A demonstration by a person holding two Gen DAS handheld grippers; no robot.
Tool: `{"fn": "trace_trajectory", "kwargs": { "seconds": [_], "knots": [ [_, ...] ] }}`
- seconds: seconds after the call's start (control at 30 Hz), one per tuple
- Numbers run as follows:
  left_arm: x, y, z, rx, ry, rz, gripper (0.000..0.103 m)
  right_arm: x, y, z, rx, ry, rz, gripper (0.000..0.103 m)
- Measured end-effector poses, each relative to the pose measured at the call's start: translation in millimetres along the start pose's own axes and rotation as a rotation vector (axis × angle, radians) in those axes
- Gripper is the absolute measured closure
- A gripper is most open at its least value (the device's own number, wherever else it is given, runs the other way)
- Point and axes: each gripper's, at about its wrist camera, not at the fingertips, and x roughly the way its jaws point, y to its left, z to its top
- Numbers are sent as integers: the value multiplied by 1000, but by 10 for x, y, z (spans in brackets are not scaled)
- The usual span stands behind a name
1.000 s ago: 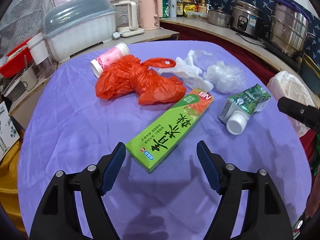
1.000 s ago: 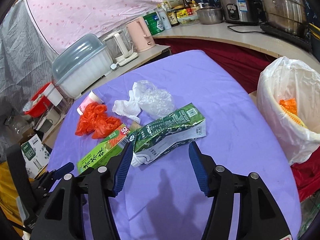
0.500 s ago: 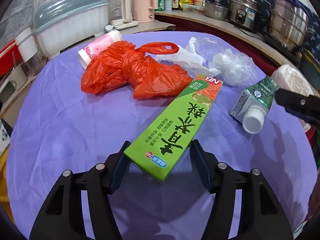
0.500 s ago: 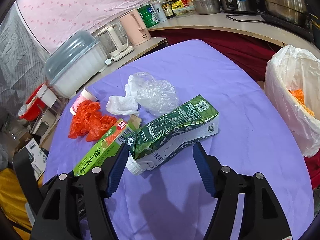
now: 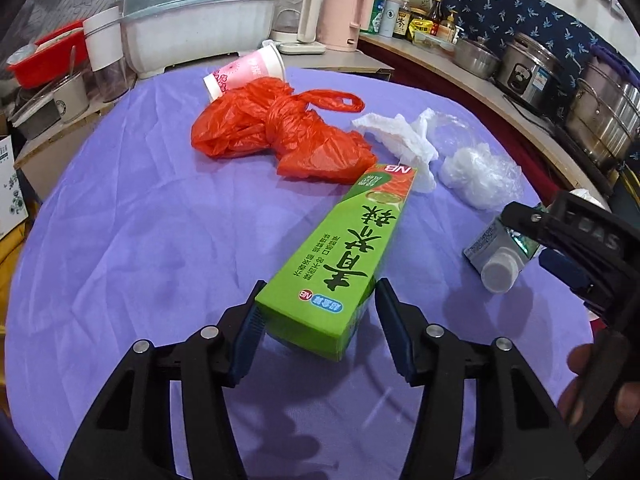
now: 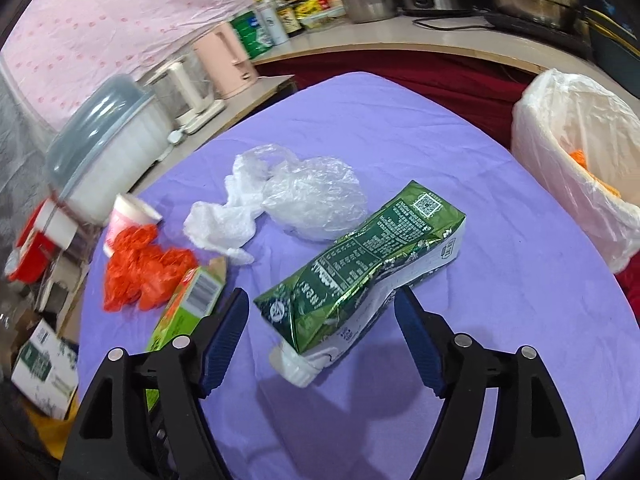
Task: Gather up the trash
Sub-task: 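Grasp the green snack box with the left tool while the right tool grasps the green milk carton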
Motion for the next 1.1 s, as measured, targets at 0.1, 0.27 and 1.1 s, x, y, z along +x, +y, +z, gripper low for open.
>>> {"fn": "trace_trajectory", "kwargs": {
  "seconds": [0.1, 0.27, 1.1],
  "knots": [
    [-19, 50, 46, 5, -5, -8, 51, 101, 40, 31, 51, 9, -48, 31],
    [30, 114, 60, -6, 2, -3, 51, 241, 132, 0, 47, 20, -112, 31],
    [67, -573, -311, 21, 79, -64, 64, -147, -760, -178, -89, 56, 22, 48]
  ]
}}
